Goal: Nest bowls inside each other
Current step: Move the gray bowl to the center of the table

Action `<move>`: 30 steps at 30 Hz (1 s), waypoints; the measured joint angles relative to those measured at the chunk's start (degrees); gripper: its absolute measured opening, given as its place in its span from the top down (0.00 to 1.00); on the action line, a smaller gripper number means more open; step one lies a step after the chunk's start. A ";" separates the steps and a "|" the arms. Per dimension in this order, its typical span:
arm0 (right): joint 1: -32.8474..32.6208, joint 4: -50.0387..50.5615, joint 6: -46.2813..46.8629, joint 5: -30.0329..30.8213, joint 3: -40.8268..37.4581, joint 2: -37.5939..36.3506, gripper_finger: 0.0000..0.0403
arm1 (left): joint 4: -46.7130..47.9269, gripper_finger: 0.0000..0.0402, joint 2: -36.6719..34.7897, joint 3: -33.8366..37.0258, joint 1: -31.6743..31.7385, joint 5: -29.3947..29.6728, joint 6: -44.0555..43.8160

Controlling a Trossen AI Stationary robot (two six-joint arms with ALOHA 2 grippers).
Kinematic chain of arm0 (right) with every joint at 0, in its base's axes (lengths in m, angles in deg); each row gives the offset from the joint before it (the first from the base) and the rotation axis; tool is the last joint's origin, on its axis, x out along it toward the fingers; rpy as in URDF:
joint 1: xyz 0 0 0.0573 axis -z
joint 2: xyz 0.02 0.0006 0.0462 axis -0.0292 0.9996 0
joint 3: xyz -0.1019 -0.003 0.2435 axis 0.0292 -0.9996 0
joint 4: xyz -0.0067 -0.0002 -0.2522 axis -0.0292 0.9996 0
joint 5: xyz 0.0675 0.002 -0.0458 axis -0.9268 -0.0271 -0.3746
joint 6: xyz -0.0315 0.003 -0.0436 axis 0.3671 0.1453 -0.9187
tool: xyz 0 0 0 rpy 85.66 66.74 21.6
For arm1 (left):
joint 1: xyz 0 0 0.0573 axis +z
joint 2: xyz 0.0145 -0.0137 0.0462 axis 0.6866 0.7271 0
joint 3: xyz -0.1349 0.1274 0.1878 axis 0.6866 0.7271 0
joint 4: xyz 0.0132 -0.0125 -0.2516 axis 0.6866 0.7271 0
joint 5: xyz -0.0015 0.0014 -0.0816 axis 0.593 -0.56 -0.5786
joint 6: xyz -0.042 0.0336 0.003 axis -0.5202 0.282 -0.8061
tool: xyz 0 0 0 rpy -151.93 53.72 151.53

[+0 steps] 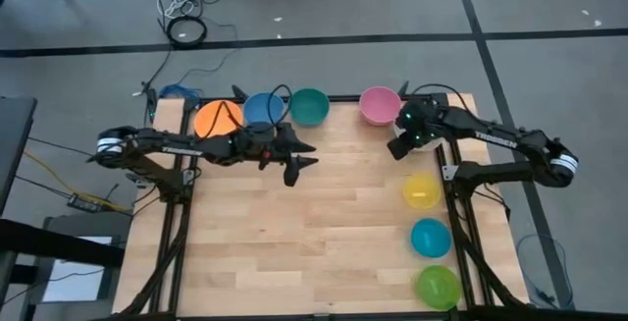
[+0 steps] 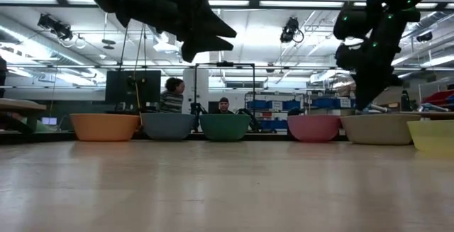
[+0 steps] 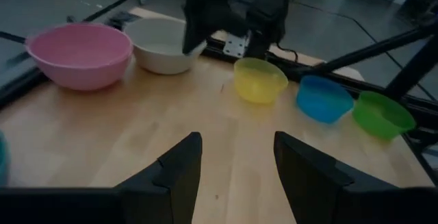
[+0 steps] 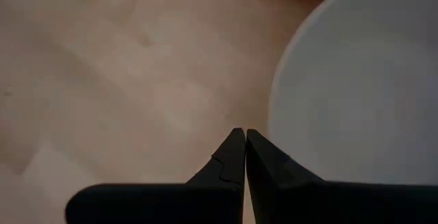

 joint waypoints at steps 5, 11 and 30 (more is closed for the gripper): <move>0.66 -0.01 0.59 -0.13 0.10 4.81 0.98 | 2.34 0.52 -2.50 0.00 -0.04 0.06 0.87; 0.68 0.05 -1.36 -0.02 3.93 8.57 0.90 | 5.76 0.52 -4.27 0.11 0.00 0.50 1.18; 4.00 9.33 1.08 2.17 10.53 16.04 0.73 | 10.50 0.52 -5.49 0.04 -0.04 2.17 1.26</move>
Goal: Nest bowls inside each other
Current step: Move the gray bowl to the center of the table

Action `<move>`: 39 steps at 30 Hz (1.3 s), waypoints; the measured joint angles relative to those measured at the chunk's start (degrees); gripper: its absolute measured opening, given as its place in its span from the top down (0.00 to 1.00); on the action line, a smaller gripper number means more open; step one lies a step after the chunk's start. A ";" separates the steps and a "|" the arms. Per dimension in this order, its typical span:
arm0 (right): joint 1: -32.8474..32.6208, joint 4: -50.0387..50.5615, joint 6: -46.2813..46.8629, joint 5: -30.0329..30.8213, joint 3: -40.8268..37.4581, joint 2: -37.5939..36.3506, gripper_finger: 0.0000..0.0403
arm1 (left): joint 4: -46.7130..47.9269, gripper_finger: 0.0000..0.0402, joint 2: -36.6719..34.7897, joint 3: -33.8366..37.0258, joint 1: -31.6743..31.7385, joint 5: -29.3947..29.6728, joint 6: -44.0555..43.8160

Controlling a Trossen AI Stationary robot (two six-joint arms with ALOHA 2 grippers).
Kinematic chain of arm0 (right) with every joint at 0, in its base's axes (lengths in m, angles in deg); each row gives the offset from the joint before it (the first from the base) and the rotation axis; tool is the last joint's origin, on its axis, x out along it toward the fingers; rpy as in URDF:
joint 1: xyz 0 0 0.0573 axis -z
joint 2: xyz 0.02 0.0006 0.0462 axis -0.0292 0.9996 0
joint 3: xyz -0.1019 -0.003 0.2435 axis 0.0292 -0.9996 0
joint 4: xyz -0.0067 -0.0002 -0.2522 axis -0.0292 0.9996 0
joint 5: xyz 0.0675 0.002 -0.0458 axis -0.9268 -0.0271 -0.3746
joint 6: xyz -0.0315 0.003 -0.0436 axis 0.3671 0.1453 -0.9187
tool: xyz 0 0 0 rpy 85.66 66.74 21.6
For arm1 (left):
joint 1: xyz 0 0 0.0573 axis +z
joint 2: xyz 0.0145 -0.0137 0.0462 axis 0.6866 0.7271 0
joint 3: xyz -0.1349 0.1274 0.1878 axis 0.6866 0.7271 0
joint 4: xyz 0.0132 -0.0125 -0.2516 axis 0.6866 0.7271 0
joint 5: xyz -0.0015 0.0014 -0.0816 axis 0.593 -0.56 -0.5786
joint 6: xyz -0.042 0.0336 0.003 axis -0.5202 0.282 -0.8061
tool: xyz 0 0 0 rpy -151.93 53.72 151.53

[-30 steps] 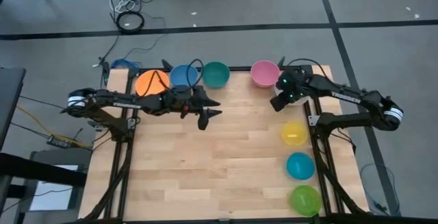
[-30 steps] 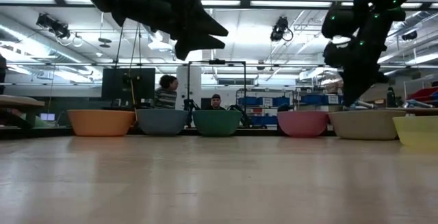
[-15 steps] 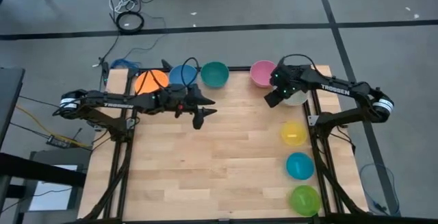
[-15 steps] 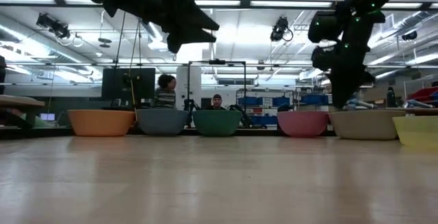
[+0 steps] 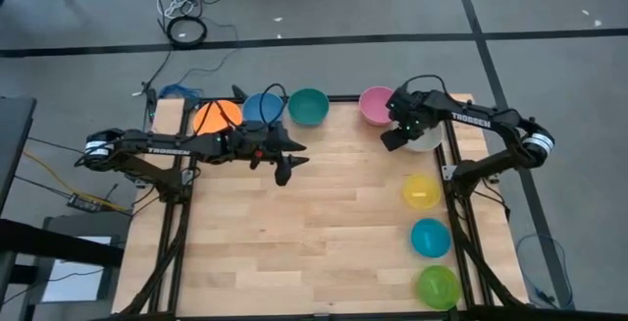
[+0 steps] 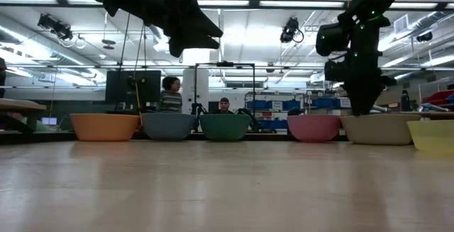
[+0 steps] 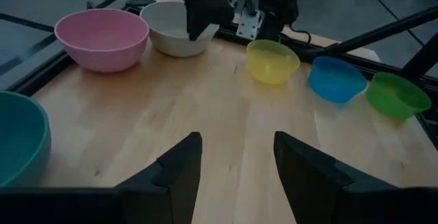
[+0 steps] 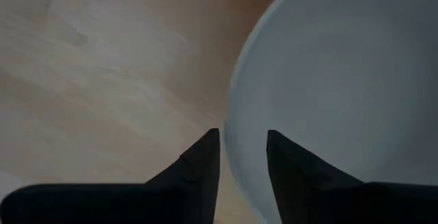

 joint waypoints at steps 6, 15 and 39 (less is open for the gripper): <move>-0.35 -1.53 0.60 -0.63 0.00 3.88 0.75 | 1.45 0.52 0.00 0.00 0.00 0.08 -0.30; -5.75 -3.06 2.07 -5.33 0.48 6.32 0.97 | 10.20 0.52 -6.73 0.00 0.02 7.26 0.48; -44.20 -26.10 20.91 -15.11 15.19 21.06 1.00 | 62.31 0.52 -24.44 0.02 0.63 31.40 -20.67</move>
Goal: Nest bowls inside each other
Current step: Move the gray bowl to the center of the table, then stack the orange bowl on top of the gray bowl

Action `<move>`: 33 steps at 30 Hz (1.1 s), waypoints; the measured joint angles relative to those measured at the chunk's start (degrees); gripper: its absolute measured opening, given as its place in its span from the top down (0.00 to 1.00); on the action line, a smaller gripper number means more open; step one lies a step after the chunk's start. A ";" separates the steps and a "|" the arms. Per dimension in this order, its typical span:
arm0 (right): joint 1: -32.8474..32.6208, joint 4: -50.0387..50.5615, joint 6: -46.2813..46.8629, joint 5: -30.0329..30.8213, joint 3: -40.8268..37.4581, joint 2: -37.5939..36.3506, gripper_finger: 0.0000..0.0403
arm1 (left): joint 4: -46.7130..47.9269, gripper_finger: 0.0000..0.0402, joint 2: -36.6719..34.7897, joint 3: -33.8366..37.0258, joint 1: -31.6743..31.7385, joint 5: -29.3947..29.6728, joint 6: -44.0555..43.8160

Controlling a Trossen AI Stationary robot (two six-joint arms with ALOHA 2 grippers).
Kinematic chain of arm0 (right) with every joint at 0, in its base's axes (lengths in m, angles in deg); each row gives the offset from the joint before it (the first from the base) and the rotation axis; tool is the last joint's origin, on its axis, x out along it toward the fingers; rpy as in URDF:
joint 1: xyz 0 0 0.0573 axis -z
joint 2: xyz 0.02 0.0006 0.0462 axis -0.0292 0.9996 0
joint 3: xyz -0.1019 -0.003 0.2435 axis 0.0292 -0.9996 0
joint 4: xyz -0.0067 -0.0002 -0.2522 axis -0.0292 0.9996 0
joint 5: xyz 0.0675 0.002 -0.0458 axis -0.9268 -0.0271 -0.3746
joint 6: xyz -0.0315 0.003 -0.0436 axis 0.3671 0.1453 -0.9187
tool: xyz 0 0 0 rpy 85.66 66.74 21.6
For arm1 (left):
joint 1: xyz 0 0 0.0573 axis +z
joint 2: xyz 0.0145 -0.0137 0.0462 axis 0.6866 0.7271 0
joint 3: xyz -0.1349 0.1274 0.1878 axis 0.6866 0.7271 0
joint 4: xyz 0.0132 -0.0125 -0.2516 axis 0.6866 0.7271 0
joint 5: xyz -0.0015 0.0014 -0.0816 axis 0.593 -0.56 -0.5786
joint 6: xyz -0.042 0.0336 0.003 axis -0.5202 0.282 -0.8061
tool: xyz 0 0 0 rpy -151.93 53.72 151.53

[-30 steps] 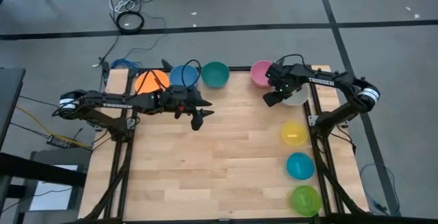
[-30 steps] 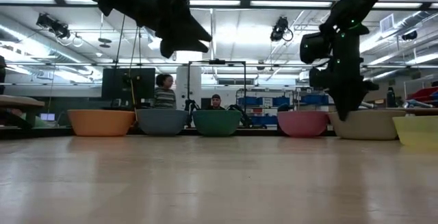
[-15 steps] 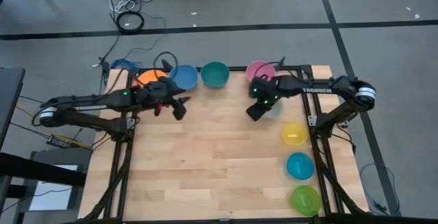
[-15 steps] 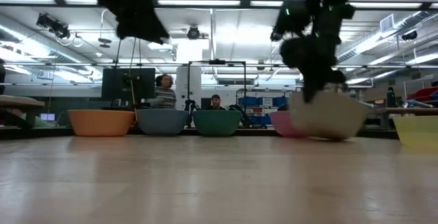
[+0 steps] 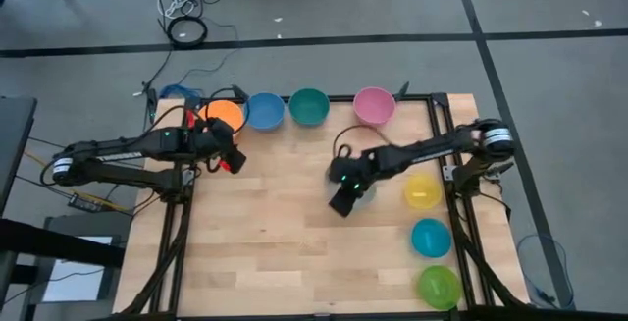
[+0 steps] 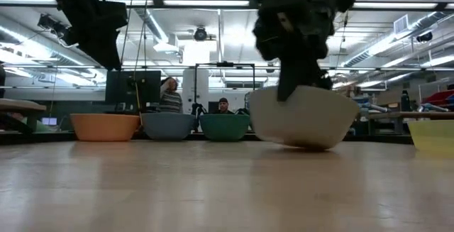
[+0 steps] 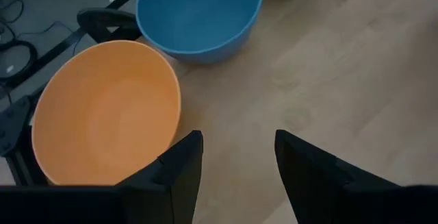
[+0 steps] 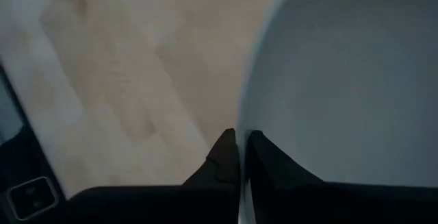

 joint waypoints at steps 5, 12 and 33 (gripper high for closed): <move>-2.13 -0.28 -2.05 -0.25 7.89 7.83 1.00 | -0.01 0.52 -0.73 0.00 -0.76 -0.03 -0.35; -2.78 5.85 -7.95 -0.72 19.77 15.35 0.99 | 2.06 0.52 -2.32 0.00 -1.16 -0.02 -0.89; -3.71 3.21 -12.61 -0.94 20.70 9.79 0.29 | 10.92 0.52 -8.00 1.13 -1.14 3.37 -5.49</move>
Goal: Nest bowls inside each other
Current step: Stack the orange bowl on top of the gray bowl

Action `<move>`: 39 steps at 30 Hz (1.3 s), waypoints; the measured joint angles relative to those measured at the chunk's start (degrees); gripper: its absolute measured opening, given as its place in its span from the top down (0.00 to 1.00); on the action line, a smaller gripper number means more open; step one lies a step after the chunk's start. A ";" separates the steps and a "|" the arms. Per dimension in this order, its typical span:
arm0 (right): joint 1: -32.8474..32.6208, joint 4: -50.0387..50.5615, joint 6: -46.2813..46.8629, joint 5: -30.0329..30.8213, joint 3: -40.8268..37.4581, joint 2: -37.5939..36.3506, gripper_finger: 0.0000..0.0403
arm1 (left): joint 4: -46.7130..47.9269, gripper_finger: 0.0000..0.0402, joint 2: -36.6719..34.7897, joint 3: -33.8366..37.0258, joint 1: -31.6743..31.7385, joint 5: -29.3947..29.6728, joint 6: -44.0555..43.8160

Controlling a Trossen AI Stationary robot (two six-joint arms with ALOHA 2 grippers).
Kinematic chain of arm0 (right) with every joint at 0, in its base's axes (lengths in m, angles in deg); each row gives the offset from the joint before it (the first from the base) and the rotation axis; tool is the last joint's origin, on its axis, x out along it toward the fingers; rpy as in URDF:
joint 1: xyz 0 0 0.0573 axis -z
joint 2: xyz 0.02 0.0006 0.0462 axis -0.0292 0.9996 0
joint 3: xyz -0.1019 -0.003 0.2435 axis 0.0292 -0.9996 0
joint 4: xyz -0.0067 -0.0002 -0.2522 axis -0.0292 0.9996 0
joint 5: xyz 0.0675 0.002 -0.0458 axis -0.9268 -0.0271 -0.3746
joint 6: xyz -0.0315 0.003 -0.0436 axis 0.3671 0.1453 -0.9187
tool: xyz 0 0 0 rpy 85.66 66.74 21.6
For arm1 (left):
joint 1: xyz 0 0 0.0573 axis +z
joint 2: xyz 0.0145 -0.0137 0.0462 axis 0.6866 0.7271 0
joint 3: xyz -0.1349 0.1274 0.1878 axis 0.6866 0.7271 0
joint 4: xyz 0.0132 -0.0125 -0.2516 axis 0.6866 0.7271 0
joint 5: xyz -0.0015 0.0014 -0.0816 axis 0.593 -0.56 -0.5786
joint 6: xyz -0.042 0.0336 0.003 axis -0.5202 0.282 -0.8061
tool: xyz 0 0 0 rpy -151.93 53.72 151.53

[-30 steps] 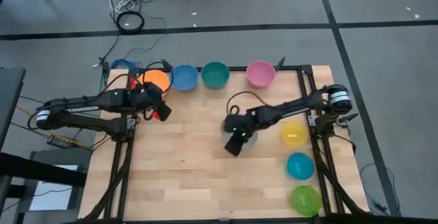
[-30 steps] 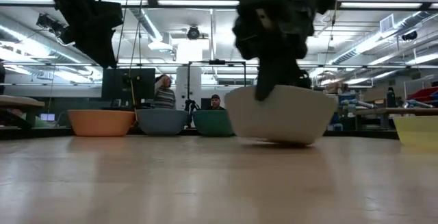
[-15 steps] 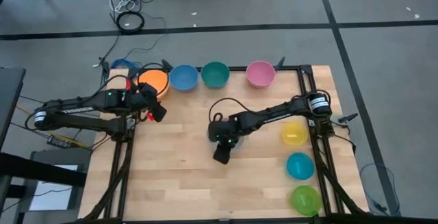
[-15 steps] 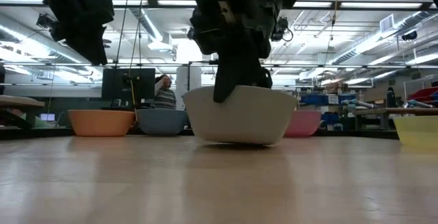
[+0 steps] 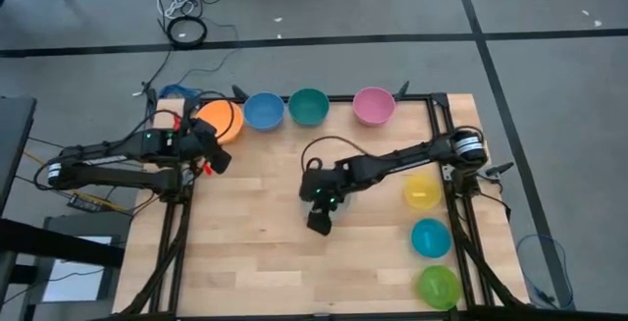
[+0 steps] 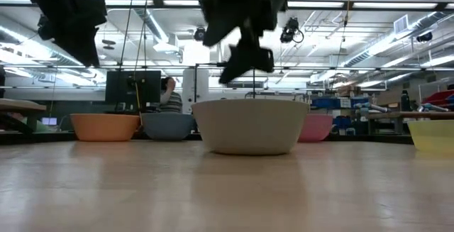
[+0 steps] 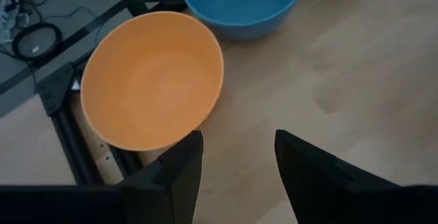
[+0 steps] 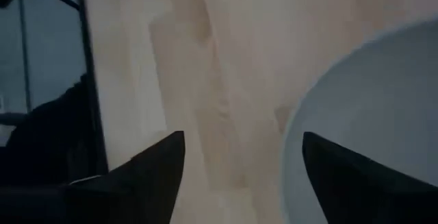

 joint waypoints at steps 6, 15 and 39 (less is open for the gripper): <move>1.44 0.04 -12.24 10.90 0.04 -12.10 0.32 | -5.73 0.52 -0.20 4.65 0.02 0.58 2.78; 2.62 0.96 -21.34 25.18 -5.64 -36.47 0.35 | -19.10 0.52 0.29 8.55 0.29 3.41 0.61; 4.11 4.06 -21.91 30.70 -13.25 -61.50 0.32 | -15.09 0.52 25.47 -3.26 19.18 -15.65 16.39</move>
